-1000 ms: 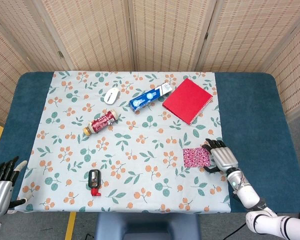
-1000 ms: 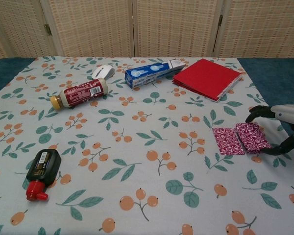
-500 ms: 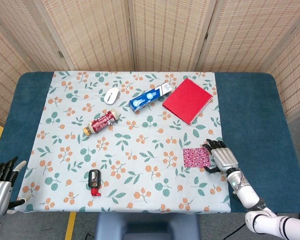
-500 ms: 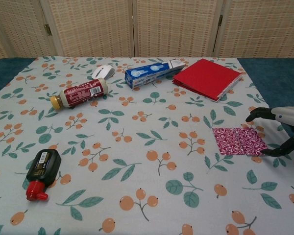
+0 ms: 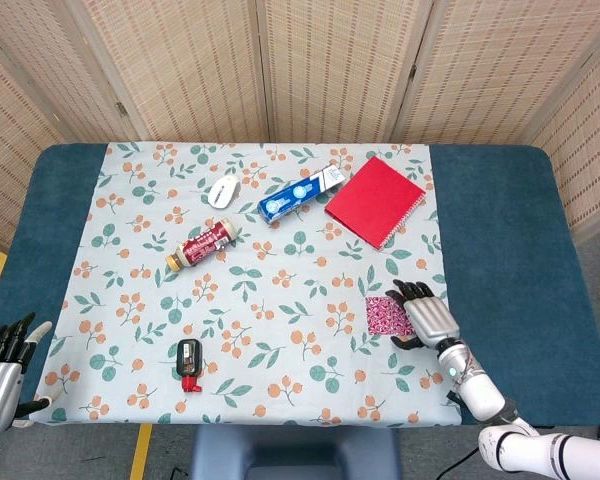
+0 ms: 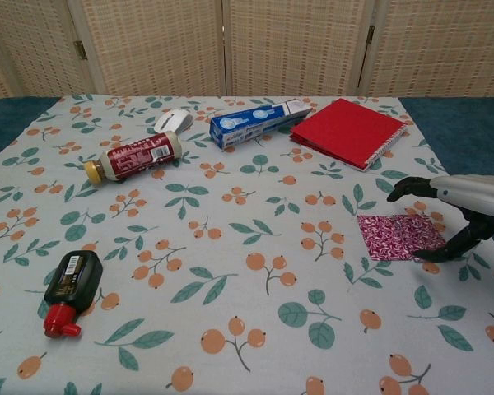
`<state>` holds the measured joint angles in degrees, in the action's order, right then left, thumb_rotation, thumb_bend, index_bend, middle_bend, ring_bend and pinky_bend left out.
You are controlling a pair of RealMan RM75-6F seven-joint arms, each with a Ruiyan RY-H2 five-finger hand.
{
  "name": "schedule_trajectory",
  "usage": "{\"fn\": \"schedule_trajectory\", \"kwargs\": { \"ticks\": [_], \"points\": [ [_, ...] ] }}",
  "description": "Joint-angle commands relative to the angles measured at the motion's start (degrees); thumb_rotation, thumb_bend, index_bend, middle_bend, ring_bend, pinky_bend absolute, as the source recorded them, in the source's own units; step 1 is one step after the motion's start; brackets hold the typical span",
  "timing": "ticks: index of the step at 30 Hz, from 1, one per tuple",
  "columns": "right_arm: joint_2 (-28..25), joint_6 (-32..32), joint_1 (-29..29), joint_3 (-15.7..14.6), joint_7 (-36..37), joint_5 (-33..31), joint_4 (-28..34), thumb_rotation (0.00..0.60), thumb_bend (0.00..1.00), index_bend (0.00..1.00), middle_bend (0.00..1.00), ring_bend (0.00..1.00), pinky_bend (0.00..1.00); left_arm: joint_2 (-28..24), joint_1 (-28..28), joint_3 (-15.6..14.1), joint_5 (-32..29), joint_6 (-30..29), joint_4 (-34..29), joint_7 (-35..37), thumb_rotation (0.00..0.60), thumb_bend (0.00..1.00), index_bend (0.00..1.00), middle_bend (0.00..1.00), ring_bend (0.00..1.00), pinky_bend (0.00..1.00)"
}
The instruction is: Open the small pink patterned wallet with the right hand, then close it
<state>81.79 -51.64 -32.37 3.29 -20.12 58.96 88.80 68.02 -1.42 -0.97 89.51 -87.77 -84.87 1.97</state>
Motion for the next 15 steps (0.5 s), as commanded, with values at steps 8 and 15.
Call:
{"fn": "schedule_trajectory", "kwargs": {
  "ticks": [8,15],
  "points": [
    [4.9,-0.6,-2.5,0.4,-7.3,-7.5,-1.1,0.47,0.32,0.12,0.05,0.0,0.0,0.4,-0.1,-0.1,-0.2,0.4,1.1,0.8,0.6,0.21,0.14,0.0,0.07,0.0],
    [5.7,-0.8,-3.3,0.6,-8.4,-9.3,-1.9,0.469,0.32,0.12,0.05,0.0,0.0,0.5,-0.1,0.0,-0.4,0.6,1.5,1.2,0.6,0.21,0.14,0.0,0.07,0.0]
  ]
}}
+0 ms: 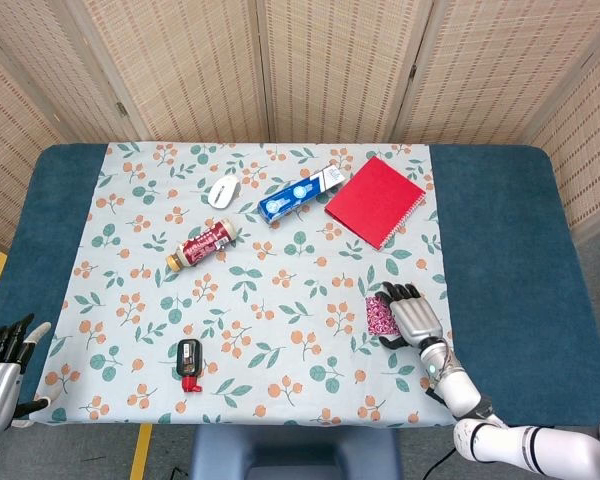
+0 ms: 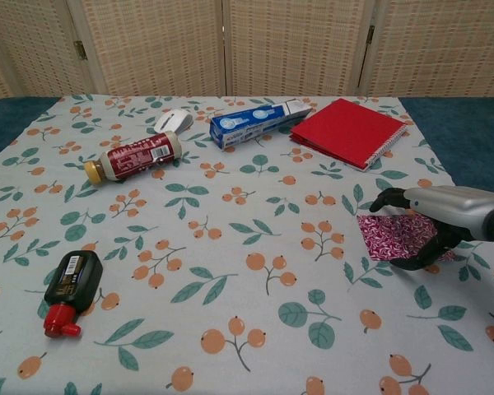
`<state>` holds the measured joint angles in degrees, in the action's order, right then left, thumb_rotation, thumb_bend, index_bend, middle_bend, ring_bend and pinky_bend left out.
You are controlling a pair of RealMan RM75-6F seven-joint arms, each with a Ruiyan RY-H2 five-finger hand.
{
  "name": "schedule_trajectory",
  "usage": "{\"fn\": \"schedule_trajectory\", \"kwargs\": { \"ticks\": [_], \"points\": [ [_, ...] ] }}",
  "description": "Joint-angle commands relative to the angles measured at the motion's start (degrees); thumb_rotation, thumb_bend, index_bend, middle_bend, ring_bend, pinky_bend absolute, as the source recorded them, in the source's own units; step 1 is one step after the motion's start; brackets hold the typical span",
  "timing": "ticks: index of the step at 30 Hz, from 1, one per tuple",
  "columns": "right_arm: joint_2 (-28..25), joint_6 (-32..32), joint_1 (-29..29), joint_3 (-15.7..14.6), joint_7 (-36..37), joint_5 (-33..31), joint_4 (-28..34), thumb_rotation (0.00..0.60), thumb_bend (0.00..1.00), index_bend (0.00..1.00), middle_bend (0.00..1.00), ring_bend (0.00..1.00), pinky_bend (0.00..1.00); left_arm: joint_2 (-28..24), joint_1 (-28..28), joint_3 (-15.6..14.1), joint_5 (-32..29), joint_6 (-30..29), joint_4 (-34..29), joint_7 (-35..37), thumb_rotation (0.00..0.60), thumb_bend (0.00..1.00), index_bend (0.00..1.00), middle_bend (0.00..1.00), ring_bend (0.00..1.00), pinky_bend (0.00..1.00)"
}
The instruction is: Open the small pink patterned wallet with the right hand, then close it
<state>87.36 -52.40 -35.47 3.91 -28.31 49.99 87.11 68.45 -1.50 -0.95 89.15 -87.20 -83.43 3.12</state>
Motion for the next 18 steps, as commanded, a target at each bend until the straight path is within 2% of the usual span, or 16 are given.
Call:
{"fn": "schedule_trajectory", "kwargs": {
  "ticks": [1,14,18],
  "points": [
    [0.2,0.0,-0.2,0.0,-0.3,-0.6,-0.3,0.469,0.32,0.12,0.05,0.0,0.0,0.1,0.0,0.0,0.0,0.1,0.1,0.0,0.6,0.21,0.14,0.0,0.07,0.0],
    [0.7,1.2,-1.2,-0.3,-0.1,-2.4,-1.4,0.469,0.32,0.13,0.05,0.0,0.0,0.2,-0.1,0.0,-0.1,0.3,0.3,0.0,0.6,0.21,0.14,0.0,0.07,0.0],
    [0.7,0.3,-1.0,-0.3,0.4,-1.5,-1.0,0.471,0.32,0.19,0.06,0.0,0.0,0.2,-0.1,0.0,-0.1,0.2,0.3,0.1,0.6,0.21,0.14,0.0,0.07,0.0]
  ]
}}
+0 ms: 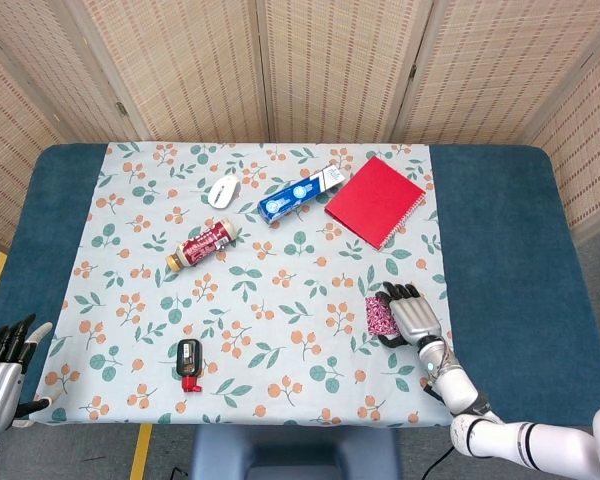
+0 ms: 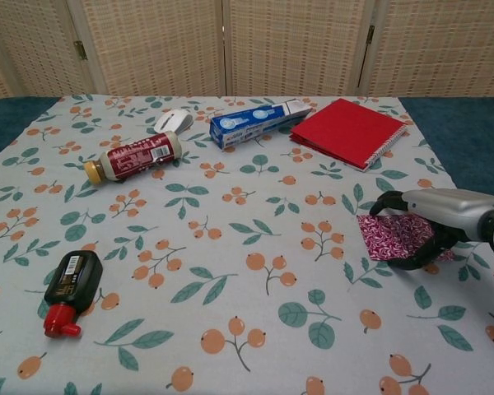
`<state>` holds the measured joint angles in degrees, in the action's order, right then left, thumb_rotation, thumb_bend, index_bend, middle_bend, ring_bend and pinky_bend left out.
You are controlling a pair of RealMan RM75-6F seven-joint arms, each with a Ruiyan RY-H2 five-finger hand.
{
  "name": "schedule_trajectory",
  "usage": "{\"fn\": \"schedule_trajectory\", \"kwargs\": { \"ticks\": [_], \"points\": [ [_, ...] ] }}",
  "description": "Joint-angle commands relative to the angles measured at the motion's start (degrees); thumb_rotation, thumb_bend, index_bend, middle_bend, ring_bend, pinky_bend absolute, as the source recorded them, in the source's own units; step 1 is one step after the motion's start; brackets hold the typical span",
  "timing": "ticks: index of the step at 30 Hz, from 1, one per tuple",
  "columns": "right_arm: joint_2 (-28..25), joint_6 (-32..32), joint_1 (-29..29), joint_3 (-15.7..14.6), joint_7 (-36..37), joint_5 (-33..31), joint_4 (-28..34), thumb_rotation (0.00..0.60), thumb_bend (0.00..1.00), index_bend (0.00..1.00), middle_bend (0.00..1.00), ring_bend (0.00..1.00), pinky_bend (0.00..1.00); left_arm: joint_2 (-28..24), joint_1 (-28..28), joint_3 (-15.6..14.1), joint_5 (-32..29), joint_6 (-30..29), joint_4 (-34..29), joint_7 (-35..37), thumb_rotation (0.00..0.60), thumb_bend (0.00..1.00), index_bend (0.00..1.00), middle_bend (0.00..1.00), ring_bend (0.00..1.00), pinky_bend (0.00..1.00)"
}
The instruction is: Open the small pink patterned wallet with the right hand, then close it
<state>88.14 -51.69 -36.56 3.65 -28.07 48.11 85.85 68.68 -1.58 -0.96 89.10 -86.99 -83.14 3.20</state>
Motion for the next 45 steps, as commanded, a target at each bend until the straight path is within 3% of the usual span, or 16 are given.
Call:
{"fn": "schedule_trajectory", "kwargs": {
  "ticks": [1,13,22,29,45],
  "points": [
    [-0.1,-0.6,0.2,-0.1,0.2,0.7,0.5,0.47,0.32,0.2,0.06,0.0,0.0,0.0,0.0,0.0,0.0,0.0,0.1,0.0,0.6,0.21,0.14,0.0,0.07,0.0],
    [-1.5,-2.8,0.8,0.4,2.6,4.6,4.1,0.471,0.32,0.23,0.06,0.0,0.0,0.0,0.1,0.0,0.2,-0.3,0.0,0.1,0.6,0.21,0.14,0.0,0.07,0.0],
    [-6.8,-6.1,3.6,-0.2,6.6,9.2,8.4,0.471,0.32,0.23,0.06,0.0,0.0,-0.1,0.1,-0.1,0.2,-0.2,-0.1,0.3,0.6,0.21,0.14,0.0,0.07,0.0],
    [-9.3,-5.3,5.8,-1.6,9.7,9.2,5.8,0.47,0.32,0.23,0.06,0.0,0.0,-0.2,0.0,-0.1,0.5,-0.3,-0.7,-0.2,0.6,0.21,0.14,0.0,0.07,0.0],
    [-6.9,-0.8,5.9,-1.7,12.0,9.4,-0.1,0.471,0.32,0.2,0.06,0.0,0.0,-0.5,0.0,-0.2,0.6,-0.3,-1.9,-1.4,0.6,0.21,0.14,0.0,0.06,0.0]
  ]
}}
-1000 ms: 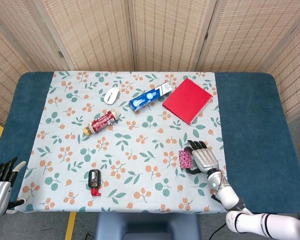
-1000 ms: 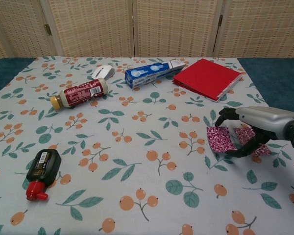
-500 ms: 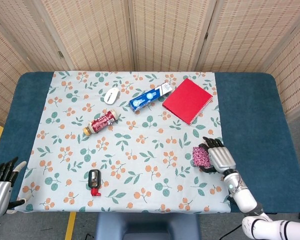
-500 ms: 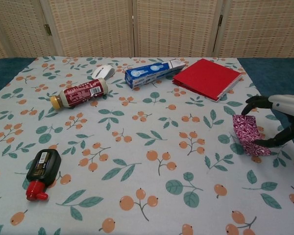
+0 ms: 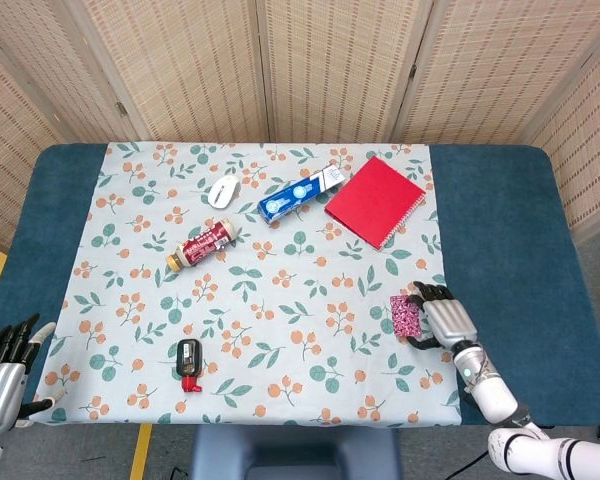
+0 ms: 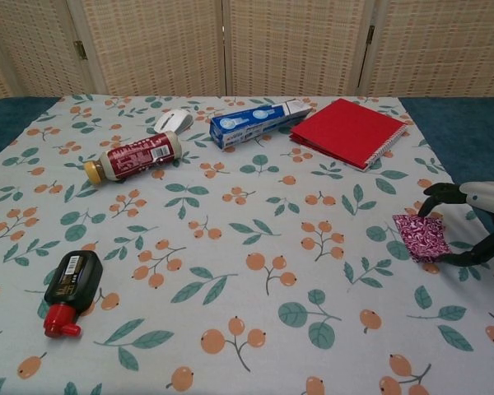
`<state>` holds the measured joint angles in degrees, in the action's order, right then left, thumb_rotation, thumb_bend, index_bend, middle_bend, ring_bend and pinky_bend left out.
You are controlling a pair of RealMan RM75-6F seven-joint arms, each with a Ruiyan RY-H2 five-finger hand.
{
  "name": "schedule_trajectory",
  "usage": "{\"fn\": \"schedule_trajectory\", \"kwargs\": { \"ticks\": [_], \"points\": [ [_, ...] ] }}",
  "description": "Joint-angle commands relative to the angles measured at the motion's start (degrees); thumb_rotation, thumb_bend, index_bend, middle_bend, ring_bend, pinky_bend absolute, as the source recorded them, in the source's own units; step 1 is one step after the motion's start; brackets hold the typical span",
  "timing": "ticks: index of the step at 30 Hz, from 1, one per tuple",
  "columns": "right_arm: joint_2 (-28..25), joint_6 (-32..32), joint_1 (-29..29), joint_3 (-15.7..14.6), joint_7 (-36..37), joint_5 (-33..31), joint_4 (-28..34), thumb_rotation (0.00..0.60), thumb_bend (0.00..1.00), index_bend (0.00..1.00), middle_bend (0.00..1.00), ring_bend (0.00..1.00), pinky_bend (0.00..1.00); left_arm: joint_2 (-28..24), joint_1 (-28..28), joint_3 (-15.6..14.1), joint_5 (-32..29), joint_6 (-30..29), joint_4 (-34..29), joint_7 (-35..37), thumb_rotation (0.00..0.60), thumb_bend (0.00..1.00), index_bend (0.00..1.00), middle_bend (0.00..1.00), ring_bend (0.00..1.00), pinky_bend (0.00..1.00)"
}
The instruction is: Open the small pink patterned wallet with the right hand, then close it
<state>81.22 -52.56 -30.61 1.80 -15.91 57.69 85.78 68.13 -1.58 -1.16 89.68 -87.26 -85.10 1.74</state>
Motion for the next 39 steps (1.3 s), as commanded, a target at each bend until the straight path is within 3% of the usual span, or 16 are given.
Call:
{"fn": "schedule_trajectory", "kwargs": {
  "ticks": [1,29,37,39],
  "points": [
    [0.1,0.2,-0.1,0.2,-0.3,-0.3,-0.1,0.471,0.32,0.2,0.06,0.0,0.0,0.1,0.0,0.0,-0.1,0.0,0.1,0.1,0.6,0.21,0.14,0.0,0.06,0.0],
    [0.4,1.1,-0.2,0.8,-0.7,-0.4,-0.4,0.469,0.32,0.11,0.06,0.0,0.0,0.2,0.3,-0.1,-0.2,-0.2,0.5,0.3,0.6,0.21,0.14,0.0,0.06,0.0],
    [-6.4,-8.5,4.1,0.7,0.9,5.9,6.8,0.471,0.32,0.1,0.06,0.0,0.0,-0.3,0.0,0.5,-0.1,-0.4,-0.3,0.0,0.6,0.21,0.14,0.0,0.06,0.0],
    [-8.2,-12.3,5.8,0.5,0.7,8.1,8.6,0.506,0.32,0.1,0.06,0.0,0.0,-0.4,-0.1,0.7,-0.2,-0.5,-0.5,-0.1,0.6,0.21,0.14,0.0,0.06,0.0]
  ]
}}
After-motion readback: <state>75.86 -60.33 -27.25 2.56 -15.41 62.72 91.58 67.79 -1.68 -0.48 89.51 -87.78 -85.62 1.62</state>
